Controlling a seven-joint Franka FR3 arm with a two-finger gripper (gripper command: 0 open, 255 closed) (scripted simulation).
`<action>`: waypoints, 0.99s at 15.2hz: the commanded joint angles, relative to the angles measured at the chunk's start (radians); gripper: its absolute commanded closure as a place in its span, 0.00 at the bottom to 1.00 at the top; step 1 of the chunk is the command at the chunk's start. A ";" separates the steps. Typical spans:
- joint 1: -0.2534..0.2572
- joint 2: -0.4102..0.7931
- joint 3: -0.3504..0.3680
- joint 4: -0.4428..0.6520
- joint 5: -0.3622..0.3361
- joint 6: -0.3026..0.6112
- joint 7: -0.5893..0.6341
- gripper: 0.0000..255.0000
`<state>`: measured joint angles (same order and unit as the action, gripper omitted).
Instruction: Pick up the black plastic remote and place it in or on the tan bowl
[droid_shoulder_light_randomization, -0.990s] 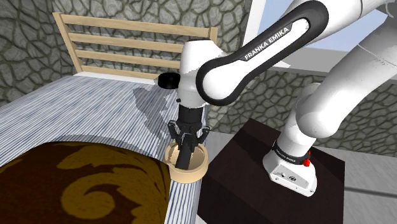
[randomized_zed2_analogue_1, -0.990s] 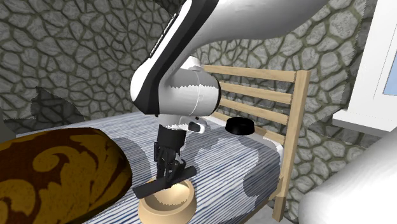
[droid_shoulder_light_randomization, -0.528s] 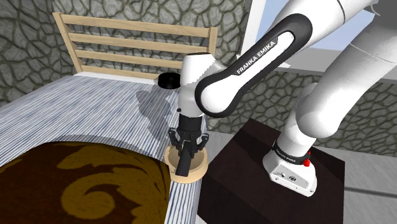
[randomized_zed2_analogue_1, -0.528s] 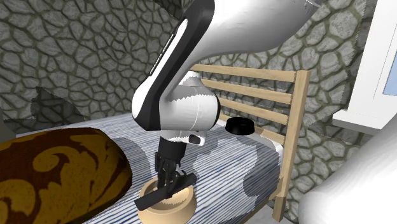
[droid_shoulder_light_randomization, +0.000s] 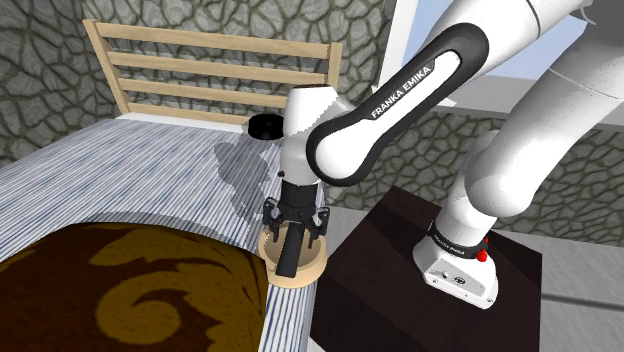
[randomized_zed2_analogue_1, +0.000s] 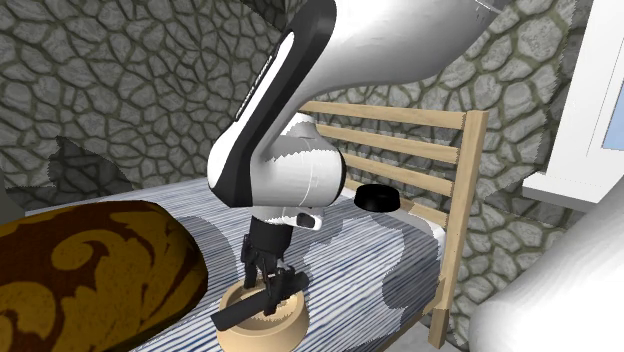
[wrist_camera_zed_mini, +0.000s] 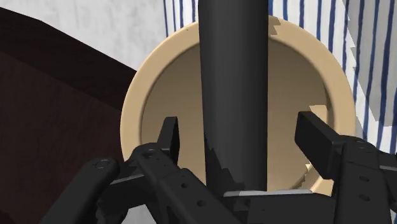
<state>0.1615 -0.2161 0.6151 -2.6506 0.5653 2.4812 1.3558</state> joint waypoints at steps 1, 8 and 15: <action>0.000 0.001 0.000 0.000 0.000 0.001 0.000 0.00; -0.005 -0.134 -0.052 0.032 -0.009 -0.171 -0.004 0.00; -0.004 -0.134 -0.053 0.032 -0.010 -0.171 -0.004 0.00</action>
<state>0.1573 -0.3496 0.5626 -2.6181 0.5555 2.3103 1.3517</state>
